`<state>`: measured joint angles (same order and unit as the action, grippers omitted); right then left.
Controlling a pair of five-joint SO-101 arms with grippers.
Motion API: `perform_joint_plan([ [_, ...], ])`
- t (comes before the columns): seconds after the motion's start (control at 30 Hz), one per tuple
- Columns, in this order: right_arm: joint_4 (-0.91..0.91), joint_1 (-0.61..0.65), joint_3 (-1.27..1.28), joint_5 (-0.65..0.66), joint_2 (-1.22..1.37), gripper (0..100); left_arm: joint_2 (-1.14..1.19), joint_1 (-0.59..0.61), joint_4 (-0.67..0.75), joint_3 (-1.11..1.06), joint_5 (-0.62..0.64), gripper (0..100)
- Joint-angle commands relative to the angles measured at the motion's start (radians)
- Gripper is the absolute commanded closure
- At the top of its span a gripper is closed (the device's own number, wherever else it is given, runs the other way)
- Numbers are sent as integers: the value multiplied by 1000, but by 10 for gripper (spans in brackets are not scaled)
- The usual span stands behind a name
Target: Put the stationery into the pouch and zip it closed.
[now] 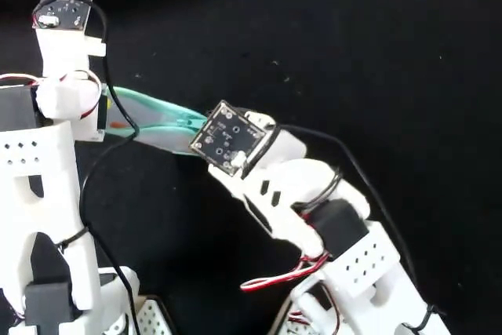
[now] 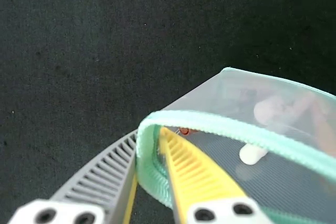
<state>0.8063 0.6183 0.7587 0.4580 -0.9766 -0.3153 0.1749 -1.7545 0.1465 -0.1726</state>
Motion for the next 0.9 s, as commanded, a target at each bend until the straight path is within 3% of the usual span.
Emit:
perform_joint_plan([
  [0.0, 12, -11, -68, 9, -15, 987, 8, 1, -3, 22, -5, 970],
  [0.57, 23, 34, -444, 9, 209, 986, -140, 7, -3, 102, -3, 970],
  [0.87, 29, 35, -466, 12, 251, 986, -222, 7, -2, 94, -3, 970],
])
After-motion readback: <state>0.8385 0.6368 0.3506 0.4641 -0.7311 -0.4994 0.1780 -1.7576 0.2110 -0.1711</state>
